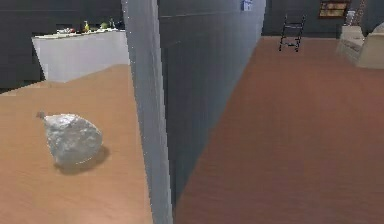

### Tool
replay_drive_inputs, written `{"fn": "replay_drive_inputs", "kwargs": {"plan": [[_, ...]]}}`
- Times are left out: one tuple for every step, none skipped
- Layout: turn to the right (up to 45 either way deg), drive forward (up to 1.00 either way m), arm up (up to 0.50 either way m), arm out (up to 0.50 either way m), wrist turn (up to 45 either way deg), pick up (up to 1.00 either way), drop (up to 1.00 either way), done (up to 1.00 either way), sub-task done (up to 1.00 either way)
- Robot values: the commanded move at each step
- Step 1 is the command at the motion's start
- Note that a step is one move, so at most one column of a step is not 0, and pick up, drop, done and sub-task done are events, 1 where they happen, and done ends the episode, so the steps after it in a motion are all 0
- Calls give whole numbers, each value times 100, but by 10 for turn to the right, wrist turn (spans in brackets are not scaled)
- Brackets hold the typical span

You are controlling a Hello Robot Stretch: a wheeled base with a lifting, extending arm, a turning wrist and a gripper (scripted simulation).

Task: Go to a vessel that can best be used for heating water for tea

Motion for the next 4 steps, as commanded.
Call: {"fn": "replay_drive_inputs", "kwargs": {"plan": [[150, 0, 0, 0, 0, 0, 0, 0, 0], [0, 20, 0, 0, 0, 0, 0, 0, 0], [-450, 0, 0, 0, 0, 0, 0, 0, 0], [-390, 0, 0, 0, 0, 0, 0, 0, 0]]}}
